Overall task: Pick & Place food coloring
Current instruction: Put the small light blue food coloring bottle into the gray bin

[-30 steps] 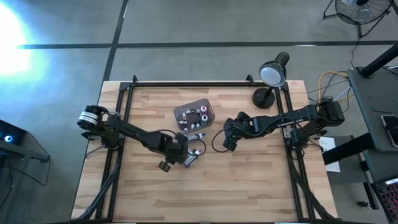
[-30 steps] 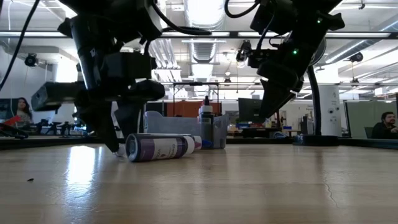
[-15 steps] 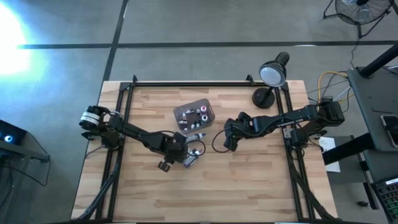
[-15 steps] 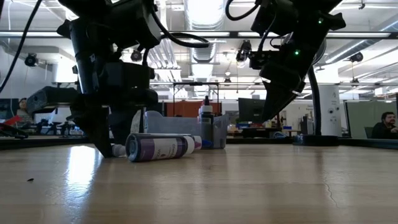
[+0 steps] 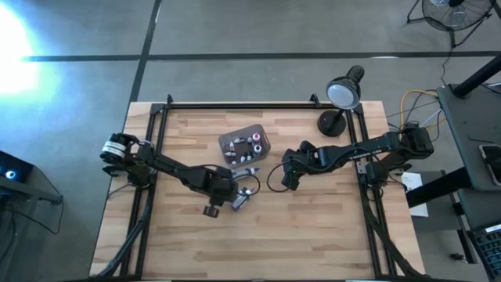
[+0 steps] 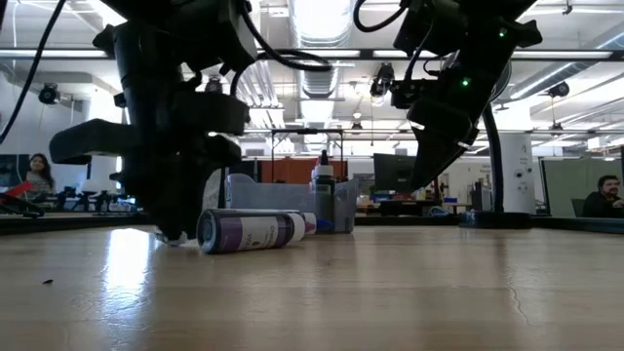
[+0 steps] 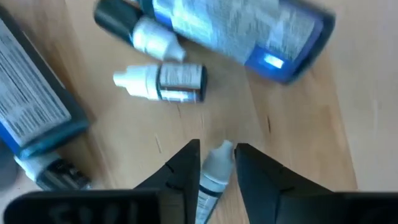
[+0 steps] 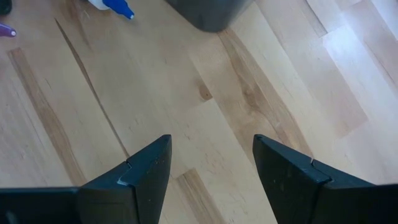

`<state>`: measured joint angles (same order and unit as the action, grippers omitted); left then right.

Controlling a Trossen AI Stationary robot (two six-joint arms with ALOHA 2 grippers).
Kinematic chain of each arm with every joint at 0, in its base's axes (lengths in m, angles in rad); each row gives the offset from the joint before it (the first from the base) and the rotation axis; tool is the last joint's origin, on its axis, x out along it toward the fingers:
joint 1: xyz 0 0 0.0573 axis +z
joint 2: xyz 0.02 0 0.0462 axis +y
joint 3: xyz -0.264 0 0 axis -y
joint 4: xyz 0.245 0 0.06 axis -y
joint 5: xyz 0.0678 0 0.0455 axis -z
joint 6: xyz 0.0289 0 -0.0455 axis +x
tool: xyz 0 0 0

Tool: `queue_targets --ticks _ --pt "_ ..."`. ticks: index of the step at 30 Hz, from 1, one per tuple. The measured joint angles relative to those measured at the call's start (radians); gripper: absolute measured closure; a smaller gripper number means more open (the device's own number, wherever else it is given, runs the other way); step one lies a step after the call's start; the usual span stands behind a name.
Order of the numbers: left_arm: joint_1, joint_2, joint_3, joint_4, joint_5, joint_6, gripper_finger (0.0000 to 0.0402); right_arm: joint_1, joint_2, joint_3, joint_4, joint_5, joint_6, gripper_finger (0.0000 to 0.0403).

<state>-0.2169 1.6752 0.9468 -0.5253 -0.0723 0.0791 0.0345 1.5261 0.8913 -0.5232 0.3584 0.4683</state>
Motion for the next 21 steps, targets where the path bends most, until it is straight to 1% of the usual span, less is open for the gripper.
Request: queue_targets --ticks 5,14,21 --pt "-0.001 0.000 -0.005 -0.017 -0.007 0.036 0.0326 0.000 0.000 0.000 0.000 0.000 0.000 0.0184" --pt "-0.001 0.000 -0.009 -0.028 -0.025 0.036 0.0327 0.000 0.000 -0.006 0.002 0.000 0.000 0.0184" --pt "-0.001 0.002 -0.020 -0.060 -0.010 -0.023 0.0326 0.000 -0.001 -0.016 0.003 0.000 0.003 0.0184"
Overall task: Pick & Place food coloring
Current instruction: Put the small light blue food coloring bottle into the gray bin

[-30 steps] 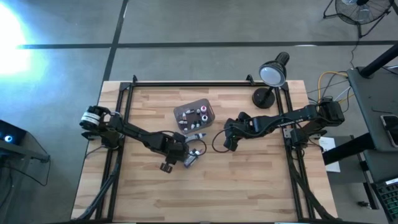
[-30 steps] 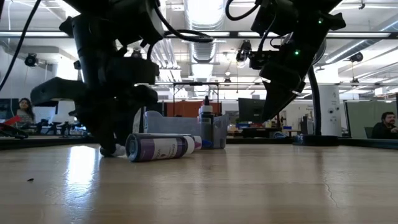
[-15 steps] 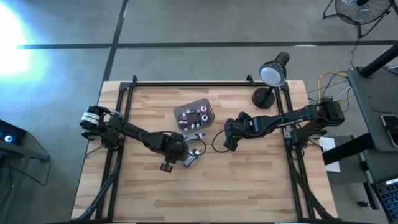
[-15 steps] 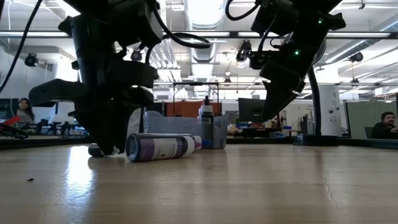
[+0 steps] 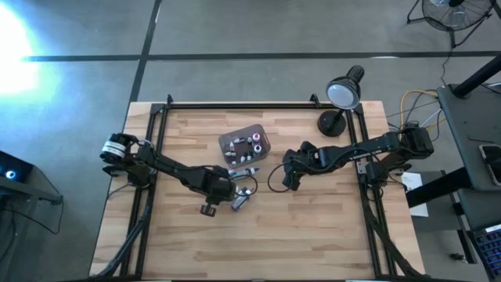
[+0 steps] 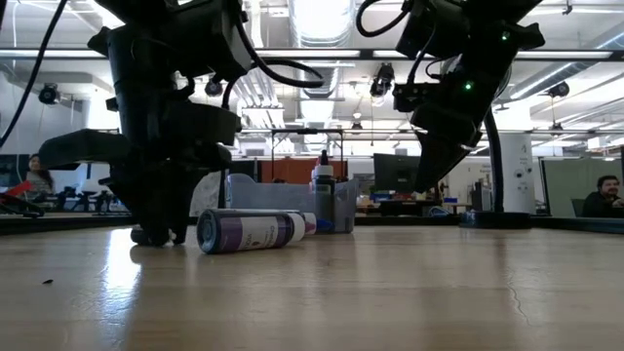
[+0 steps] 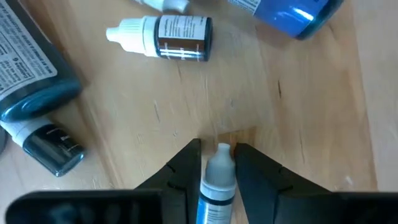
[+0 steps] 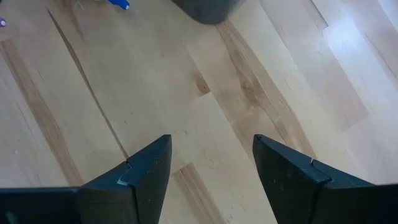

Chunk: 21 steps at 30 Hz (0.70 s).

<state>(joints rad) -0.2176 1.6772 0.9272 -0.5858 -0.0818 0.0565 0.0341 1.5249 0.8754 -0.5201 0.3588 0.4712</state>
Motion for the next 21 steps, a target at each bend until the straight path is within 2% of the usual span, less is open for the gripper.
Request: queue_targets --ticks 5,10,15,21 --pt "0.000 0.000 0.000 -0.004 0.000 -0.003 0.0334 0.000 0.000 -0.002 0.000 0.000 0.000 0.0184" --pt "0.000 0.000 0.001 -0.013 0.000 -0.004 0.0361 0.000 0.000 -0.002 0.001 0.000 0.000 0.0184" --pt "0.000 0.004 0.037 -0.090 0.001 -0.034 0.0379 0.000 0.000 -0.002 0.002 0.000 0.000 0.0184" --pt "0.007 -0.021 0.146 -0.208 -0.113 -0.089 0.0382 0.000 -0.003 0.000 0.035 0.001 0.000 0.0184"
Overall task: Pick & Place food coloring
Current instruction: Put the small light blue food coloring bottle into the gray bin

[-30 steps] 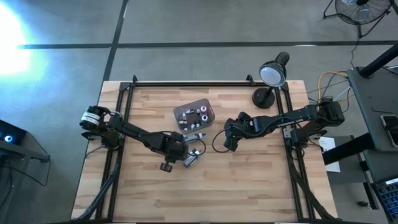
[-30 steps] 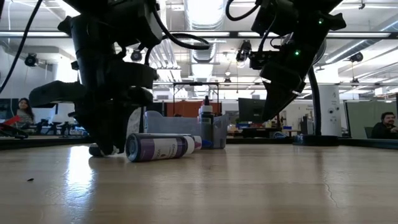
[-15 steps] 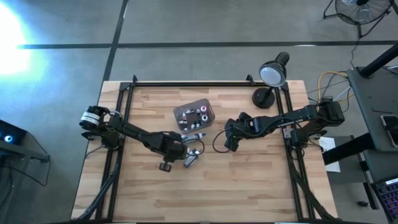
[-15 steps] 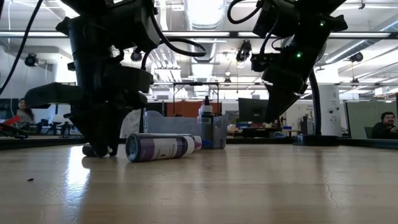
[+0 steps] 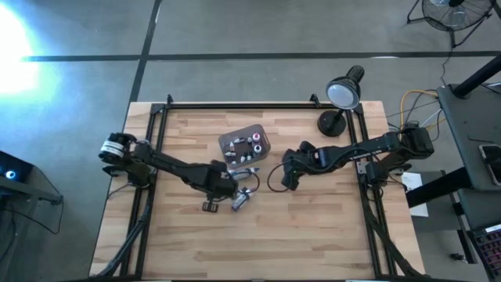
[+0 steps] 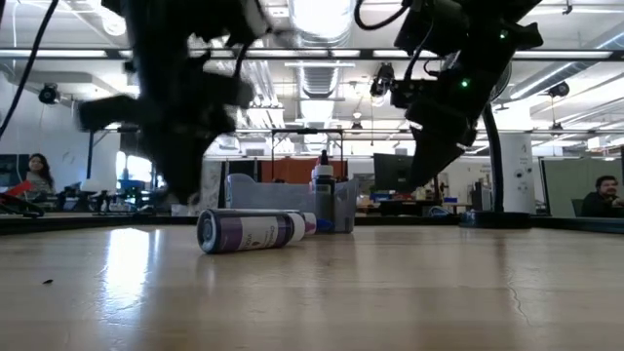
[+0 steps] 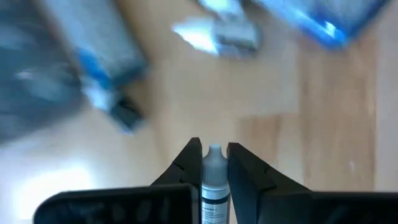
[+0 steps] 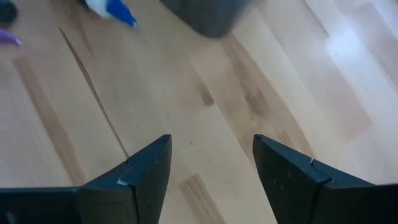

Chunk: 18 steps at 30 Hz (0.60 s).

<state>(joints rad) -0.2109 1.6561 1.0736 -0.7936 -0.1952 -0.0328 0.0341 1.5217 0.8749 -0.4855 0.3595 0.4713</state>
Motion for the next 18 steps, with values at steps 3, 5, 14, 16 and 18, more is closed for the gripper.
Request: queue_targets --ticks 3,5,14,16,18 --pt "0.028 -0.028 0.068 0.007 -0.060 -0.038 0.0383 0.000 -0.018 0.000 0.047 0.008 0.000 0.0184" --pt "0.063 -0.051 0.109 0.022 -0.103 -0.062 0.0383 0.000 -0.038 0.000 0.072 0.021 -0.001 0.0184" --pt "0.262 -0.116 0.072 0.475 -0.171 -0.051 0.0381 -0.011 -0.096 0.001 0.074 0.104 -0.008 0.0184" --pt "0.317 -0.097 0.037 0.505 -0.176 -0.059 0.0365 -0.012 -0.096 -0.002 0.069 0.090 -0.008 0.0184" --pt "0.354 -0.088 0.019 0.482 -0.179 -0.103 0.0338 -0.012 -0.094 -0.004 0.072 0.052 -0.006 0.0184"
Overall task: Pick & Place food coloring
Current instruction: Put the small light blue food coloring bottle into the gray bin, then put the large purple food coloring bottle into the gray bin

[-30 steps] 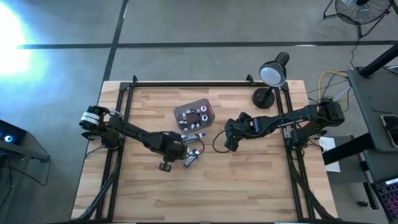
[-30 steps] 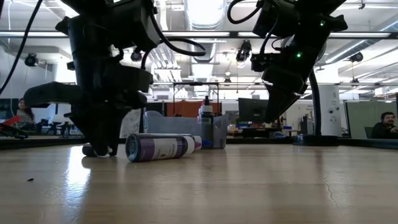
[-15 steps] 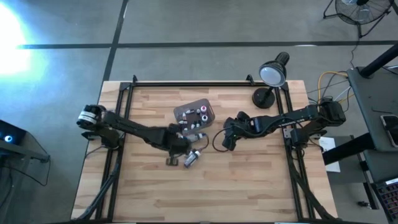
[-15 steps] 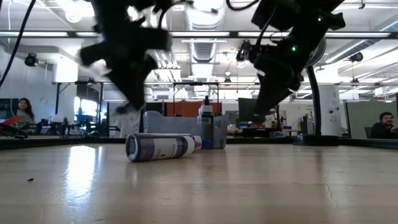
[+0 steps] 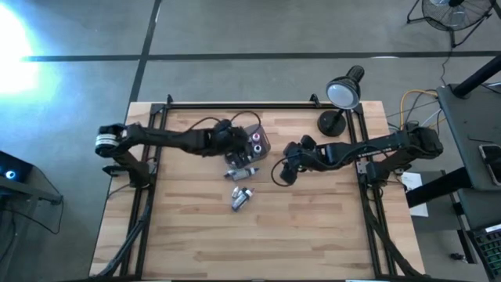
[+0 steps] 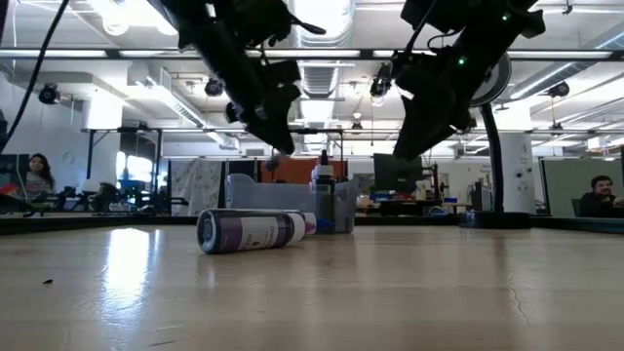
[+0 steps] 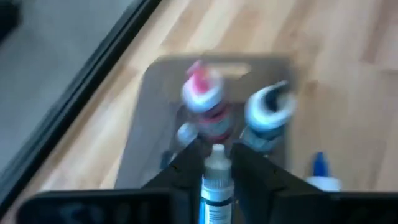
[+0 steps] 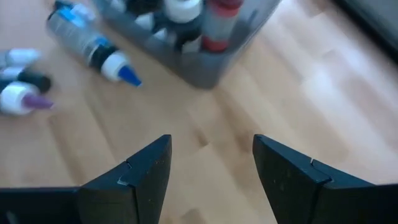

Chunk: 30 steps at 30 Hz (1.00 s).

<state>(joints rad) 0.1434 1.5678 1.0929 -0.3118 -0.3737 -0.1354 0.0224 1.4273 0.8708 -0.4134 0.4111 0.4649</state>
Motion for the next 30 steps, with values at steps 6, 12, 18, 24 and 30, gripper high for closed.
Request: queue_targets --ticks 6,12,18,24,30 --pt "0.021 -0.016 0.040 -0.069 0.003 -0.096 0.0244 0.001 0.003 -0.014 -0.002 -0.102 0.002 0.0184" --pt "-0.022 -0.051 0.113 -0.209 0.145 -0.098 0.0209 0.001 0.013 -0.016 0.081 -0.234 -0.207 0.0184" --pt "-0.123 -0.075 0.075 -0.292 0.304 -0.197 0.0207 0.001 0.109 -0.014 0.308 -0.416 -0.500 0.0184" --pt "-0.272 -0.075 0.010 -0.298 0.311 -0.446 0.0209 -0.018 0.216 0.026 0.394 -0.552 -0.551 0.0184" --pt "-0.401 -0.074 -0.048 -0.224 0.287 -0.703 0.0209 -0.009 0.356 0.102 0.391 -0.633 -0.690 0.0184"
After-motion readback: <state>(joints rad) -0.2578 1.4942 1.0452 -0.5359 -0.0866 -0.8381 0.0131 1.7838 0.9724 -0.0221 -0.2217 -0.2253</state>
